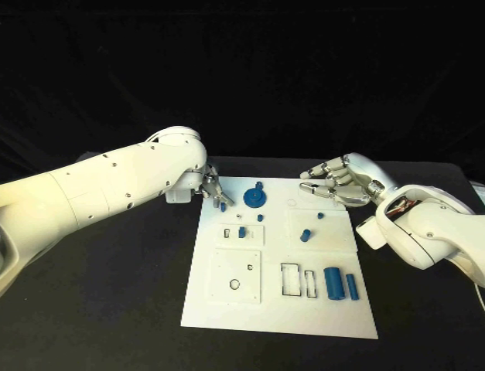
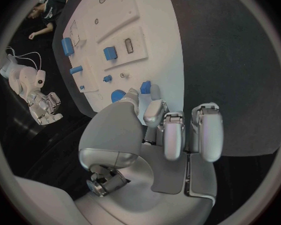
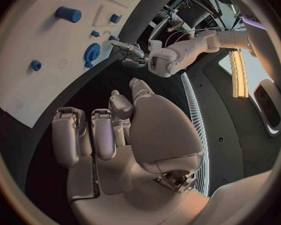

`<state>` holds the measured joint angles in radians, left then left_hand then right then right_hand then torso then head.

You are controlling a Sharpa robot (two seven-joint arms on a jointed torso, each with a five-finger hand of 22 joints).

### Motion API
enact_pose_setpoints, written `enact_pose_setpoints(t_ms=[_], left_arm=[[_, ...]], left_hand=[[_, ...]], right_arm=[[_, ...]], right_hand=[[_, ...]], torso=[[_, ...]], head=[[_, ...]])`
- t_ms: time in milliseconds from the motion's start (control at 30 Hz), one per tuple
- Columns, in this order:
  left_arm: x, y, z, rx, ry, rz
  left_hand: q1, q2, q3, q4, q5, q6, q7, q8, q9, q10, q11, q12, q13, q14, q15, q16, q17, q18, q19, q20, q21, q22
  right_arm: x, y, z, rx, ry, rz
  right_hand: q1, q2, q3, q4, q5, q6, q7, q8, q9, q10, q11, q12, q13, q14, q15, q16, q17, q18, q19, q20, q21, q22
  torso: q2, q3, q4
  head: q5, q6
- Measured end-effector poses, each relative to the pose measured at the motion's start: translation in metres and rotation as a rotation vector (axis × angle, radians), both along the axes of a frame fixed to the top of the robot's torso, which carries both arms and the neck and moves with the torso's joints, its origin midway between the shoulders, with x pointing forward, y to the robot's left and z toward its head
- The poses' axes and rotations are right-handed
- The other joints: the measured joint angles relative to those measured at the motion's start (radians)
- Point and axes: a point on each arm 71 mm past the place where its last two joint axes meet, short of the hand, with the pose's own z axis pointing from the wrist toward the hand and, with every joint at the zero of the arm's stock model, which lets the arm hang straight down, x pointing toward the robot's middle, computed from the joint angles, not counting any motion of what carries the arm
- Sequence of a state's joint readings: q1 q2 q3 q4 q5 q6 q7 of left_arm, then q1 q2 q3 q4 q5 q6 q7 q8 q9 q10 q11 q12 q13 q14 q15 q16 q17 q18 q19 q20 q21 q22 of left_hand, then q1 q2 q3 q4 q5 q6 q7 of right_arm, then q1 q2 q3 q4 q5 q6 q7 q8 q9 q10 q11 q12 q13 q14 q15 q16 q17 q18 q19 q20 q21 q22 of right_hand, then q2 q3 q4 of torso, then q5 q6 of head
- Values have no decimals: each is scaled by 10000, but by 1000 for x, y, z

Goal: Assemble the parts on the task board

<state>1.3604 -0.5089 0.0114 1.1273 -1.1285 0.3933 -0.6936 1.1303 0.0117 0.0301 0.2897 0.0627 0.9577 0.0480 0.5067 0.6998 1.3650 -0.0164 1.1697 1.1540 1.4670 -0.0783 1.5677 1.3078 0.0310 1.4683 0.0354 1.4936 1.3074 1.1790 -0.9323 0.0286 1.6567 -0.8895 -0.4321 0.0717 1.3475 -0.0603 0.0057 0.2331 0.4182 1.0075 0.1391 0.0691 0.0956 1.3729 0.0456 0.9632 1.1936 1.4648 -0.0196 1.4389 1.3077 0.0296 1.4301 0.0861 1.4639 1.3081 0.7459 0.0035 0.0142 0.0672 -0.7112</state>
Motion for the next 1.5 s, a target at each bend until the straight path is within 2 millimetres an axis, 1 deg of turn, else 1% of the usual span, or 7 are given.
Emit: enact_pose_setpoints(t_ms=[333, 567, 800, 867, 1000, 1200, 1500], left_arm=[[-1, -1, 0, -6, 1, -14], [-1, -1, 0, -26, 22, -10], [-1, -2, 0, -103, 36, -10], [-1, -2, 0, -133, 41, -5], [-1, -3, -1, -230, 55, 15], [-5, -2, 0, -563, -18, 12], [-21, 3, 6, -1631, -320, -64]], left_hand=[[626, 284, 266, -152, 0, -24, -24, 76, 72, 0, 0, 0, -35, 0, 0, 0, -1, 0, 0, 0, 0, 0], [1450, 263, 726, -499, 0, -148, -39, 76, 83, -36, -36, -56, -127, 0, 0, 0, -2, 0, 0, 0, 0, 0], [2453, 264, 1928, -1111, 23, -417, -20, -123, -28, -109, -105, -173, -206, 0, 0, 0, -2, 1, 0, 0, -30, 0], [2608, 238, 2038, -1006, 39, -479, 7, -143, -31, -141, -74, -179, -226, -1, 1, 0, -2, 0, 0, 0, -39, 0], [2687, -107, 2739, -344, 48, -527, 54, -162, 1, -162, -52, -234, -274, -1, 2, 0, -3, 0, 0, 0, -39, -1], [2109, -791, 4179, -582, 49, -526, 55, 28, 212, -124, -14, -234, -284, -1, 1, 0, -3, 1, 0, -1, -39, 0], [1839, -1137, 4711, -652, 196, -539, 73, 196, 367, -43, -24, -165, -235, -1, 1, 0, -4, 0, 0, -1, -39, 0]], right_arm=[[0, 1, -2, 2, 40, 6], [0, 1, -2, 2, 49, 8], [0, 1, -2, 3, 54, 10], [0, 1, -2, 3, 55, 10], [0, 1, -2, 3, 57, 11], [0, 1, -2, 4, 60, 16], [0, 0, -2, 1, 64, 17]], right_hand=[[0, 0, 0, 0, 0, 0, 0, 0, -1, 1, 1, 0, 0, 0, 0, 0, -1, 1, 0, 0, 0, -1], [0, 0, 0, 0, 0, 0, 0, 0, -1, 1, 1, 0, 0, 0, 0, 0, -1, 1, 0, 0, 0, -2], [0, 0, 0, 0, -1, 0, 0, 0, -2, 1, 1, 0, 0, 0, 0, 0, -2, 0, 0, 0, 0, -3], [0, 0, 0, 0, 0, 0, 0, 0, -2, 1, 1, 0, 1, 0, 0, 0, -2, 0, 0, 0, 0, -3], [0, 0, 1, 0, -1, 0, 0, 0, -2, 1, 1, 0, 1, 0, 0, 0, -2, 0, 0, 0, 0, -4], [0, 0, 0, 0, -1, 0, 0, 0, -3, 1, 1, 0, 1, 0, 0, 0, -3, 1, 0, 0, 0, -4], [0, 0, 0, 0, -1, 0, 0, 0, 7, 1, 1, 0, 9, 0, 0, 0, -3, 1, 0, 0, -39, -5]], torso=[[0, 0, 2], [0, 3, 2], [-1, 4, -5], [-1, 4, -5], [-1, 6, -5], [-1, 12, -7], [-8, 17, 2]], head=[[12, -9], [13, -25], [13, -35], [13, -35], [13, -36], [15, -27], [14, -35]])
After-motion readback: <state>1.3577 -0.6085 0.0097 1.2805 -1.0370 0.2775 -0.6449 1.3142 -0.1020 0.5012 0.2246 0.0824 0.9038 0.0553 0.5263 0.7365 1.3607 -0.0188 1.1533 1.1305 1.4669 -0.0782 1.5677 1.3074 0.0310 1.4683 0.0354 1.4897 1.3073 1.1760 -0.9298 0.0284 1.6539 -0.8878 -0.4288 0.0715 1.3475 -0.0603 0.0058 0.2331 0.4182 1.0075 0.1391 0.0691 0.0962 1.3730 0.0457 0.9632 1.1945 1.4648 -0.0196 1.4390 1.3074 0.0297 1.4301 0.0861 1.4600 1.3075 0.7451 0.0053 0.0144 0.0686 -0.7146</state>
